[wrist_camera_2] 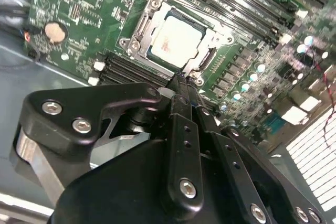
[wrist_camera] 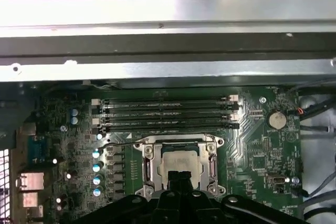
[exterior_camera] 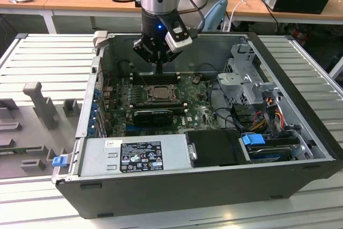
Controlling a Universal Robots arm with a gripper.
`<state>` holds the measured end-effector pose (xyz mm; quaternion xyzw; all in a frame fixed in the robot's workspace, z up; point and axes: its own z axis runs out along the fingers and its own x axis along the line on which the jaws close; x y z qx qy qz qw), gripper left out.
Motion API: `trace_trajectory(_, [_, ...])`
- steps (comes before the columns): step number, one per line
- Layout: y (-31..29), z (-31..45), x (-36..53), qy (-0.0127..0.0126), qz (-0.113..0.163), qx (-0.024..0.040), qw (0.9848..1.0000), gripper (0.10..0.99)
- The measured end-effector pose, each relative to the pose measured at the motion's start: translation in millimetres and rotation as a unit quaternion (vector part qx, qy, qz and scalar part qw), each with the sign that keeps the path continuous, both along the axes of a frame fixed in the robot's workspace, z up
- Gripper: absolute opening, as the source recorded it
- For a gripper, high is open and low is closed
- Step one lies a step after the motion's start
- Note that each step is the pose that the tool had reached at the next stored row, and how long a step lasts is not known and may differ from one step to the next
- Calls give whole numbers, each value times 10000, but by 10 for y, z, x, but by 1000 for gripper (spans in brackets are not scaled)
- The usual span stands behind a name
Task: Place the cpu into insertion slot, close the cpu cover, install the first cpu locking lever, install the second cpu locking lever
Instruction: 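Install the first cpu locking lever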
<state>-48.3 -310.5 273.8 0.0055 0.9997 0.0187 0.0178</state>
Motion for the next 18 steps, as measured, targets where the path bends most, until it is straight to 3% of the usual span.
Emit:
trace_trajectory(2, [-1, -1, -19, 0, 204, 1, 9998, 106])
trace_trajectory(5, [0, -6, -97, 0, 238, 15, 9997, 106])
trace_trajectory(13, [0, -79, -465, 1, 297, 32, 9996, 106])
trace_trajectory(18, [0, -103, -571, 4, 333, 32, 9994, 106])
